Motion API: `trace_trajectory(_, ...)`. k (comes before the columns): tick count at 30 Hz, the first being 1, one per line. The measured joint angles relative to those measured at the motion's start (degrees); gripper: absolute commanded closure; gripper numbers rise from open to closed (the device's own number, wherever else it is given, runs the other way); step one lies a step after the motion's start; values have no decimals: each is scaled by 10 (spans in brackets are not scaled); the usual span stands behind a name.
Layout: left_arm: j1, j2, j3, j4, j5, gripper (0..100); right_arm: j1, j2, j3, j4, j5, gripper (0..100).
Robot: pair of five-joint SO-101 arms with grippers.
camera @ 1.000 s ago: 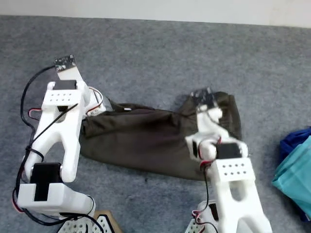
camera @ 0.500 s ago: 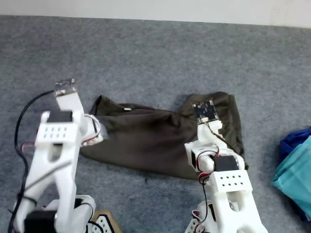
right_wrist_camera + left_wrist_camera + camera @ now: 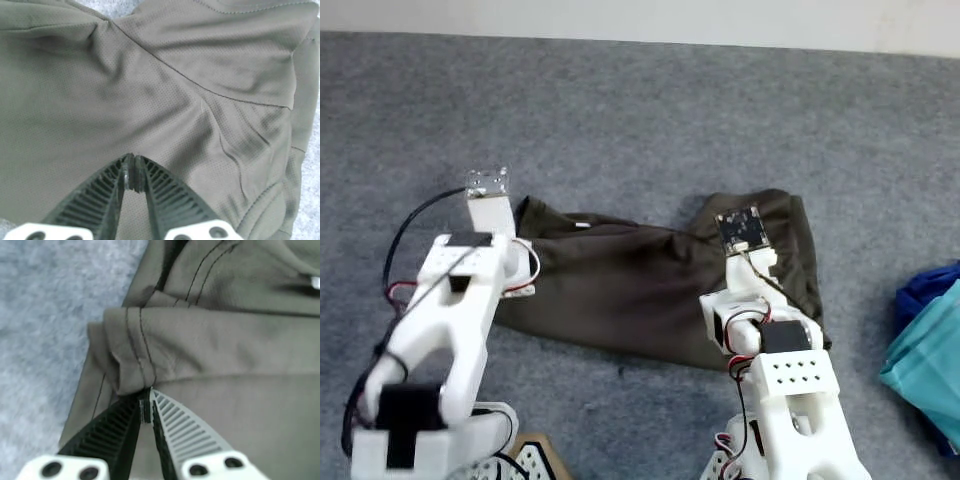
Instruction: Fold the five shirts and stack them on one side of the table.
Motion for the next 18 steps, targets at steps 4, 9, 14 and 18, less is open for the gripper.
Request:
trace_trajectory(4,0,92,-74,-4,0,992,0,0,0,0,0,990)
trace_trajectory(9,2,145,-143,-3,0,992,0,0,0,0,0,990)
trace_trajectory(14,2,146,-157,-5,0,991,0,0,0,0,0,990)
trace_trajectory(18,1,140,-158,-33,0,991,0,0,0,0,0,990)
